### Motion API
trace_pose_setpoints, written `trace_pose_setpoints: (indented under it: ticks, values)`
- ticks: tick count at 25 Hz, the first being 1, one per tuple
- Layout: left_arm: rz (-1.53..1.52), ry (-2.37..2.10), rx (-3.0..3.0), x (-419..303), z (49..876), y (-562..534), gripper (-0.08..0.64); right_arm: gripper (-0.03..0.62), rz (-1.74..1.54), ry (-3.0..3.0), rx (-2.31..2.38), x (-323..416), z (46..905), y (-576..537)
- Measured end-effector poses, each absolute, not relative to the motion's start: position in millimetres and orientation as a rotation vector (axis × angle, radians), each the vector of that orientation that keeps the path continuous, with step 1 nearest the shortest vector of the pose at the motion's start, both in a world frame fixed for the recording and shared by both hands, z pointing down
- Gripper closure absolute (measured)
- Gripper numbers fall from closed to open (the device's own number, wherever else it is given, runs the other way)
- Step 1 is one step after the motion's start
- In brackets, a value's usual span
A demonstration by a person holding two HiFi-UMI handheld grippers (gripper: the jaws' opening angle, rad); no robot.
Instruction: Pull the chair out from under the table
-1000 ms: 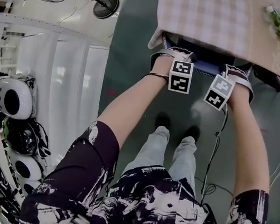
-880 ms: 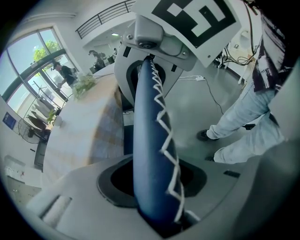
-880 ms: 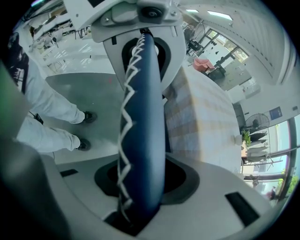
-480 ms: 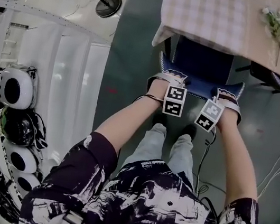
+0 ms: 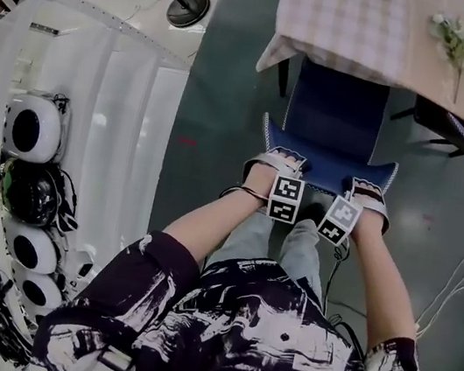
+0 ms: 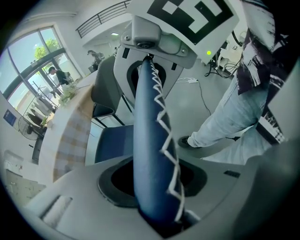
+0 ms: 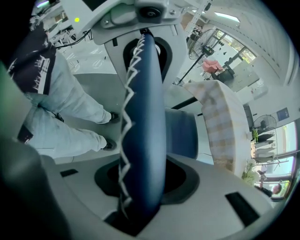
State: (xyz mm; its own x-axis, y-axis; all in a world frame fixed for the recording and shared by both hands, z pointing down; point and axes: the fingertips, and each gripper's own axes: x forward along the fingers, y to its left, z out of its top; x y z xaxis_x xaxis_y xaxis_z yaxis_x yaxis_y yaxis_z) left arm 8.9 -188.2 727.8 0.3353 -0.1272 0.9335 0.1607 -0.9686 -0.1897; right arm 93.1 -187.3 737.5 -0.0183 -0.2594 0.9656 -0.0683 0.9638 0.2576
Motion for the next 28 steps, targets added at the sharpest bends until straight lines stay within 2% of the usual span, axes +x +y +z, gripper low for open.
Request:
trace_pose_setpoints:
  ticks: [13, 28]
  values:
    - [-1.707, -0.049, -2.37, 9.4, 729.8, -65.1, 0.396, 0.456, -0.12, -1.595, 0.194, 94.6, 739.8, -62.4]
    - [-1.721, -0.089, -2.383, -2.4, 734.1, 6.7, 0.391, 0.454, -0.088, -1.601, 0.172, 81.2, 740.4, 9.1]
